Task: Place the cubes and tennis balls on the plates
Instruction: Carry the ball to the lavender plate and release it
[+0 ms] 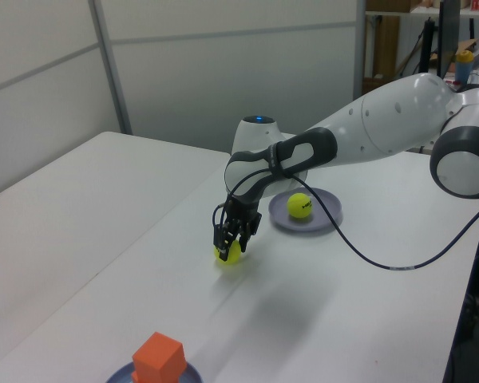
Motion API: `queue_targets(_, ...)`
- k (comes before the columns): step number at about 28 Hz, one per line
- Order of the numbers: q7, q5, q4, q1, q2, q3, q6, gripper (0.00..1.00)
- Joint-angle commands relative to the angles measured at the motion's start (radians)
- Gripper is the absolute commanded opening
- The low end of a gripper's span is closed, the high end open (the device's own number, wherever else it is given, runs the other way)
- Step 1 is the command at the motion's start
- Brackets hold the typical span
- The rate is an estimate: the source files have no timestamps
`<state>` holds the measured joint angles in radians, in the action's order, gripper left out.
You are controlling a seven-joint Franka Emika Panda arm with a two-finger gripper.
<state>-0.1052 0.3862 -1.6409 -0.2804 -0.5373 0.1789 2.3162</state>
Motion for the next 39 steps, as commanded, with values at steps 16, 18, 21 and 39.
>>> queue_targets(16, 0.009, -0.006, -0.013, 0.055, 0.102, 0.229, -0.080, 0.00)
queue_targets(18, -0.019, -0.003, -0.013, 0.085, 0.096, 0.238, -0.078, 0.00)
queue_targets(21, -0.044, -0.001, -0.013, 0.116, 0.092, 0.252, -0.075, 0.00)
queue_targets(39, -0.148, 0.045, -0.016, 0.156, 0.039, 0.292, -0.072, 0.99)
